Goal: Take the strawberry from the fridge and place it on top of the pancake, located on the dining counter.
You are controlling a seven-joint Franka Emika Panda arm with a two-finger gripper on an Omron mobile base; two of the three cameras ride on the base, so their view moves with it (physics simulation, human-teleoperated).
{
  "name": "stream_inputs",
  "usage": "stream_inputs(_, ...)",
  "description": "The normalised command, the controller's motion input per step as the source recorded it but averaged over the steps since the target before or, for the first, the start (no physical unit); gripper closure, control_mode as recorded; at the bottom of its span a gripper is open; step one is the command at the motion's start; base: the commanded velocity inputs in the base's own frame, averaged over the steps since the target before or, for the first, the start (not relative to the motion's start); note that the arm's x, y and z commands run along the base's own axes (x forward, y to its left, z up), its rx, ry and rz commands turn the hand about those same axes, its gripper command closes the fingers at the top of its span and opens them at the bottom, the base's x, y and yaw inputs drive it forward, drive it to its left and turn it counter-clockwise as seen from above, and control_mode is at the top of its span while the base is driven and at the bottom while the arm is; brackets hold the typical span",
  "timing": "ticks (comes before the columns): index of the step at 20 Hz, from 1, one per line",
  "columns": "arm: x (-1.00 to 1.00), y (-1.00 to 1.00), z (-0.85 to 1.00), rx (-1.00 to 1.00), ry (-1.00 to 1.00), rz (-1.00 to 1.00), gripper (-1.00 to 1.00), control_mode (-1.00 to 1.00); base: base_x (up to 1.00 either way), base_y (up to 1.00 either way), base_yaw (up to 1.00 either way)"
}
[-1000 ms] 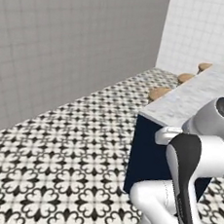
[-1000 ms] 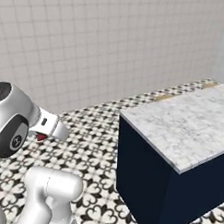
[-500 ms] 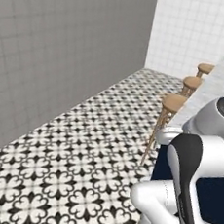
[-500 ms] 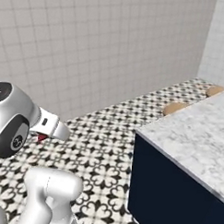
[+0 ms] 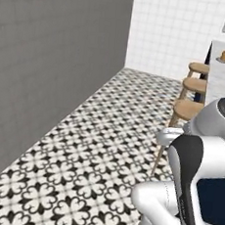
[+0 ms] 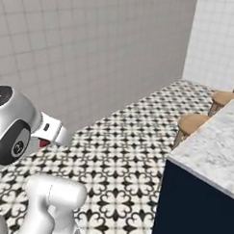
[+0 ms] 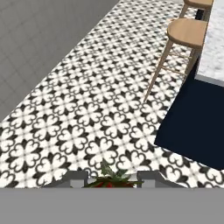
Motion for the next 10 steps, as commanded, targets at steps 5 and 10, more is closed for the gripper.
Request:
stream_inputs(5, 0.0, 0.0, 0.0, 0.0, 0.0, 0.0, 1.0, 1.0, 0.96, 0.95, -0.48)
stream_inputs(10, 0.0, 0.0, 0.0, 0.0, 0.0, 0.0, 1.0, 1.0, 1.0, 0.77, -0.49)
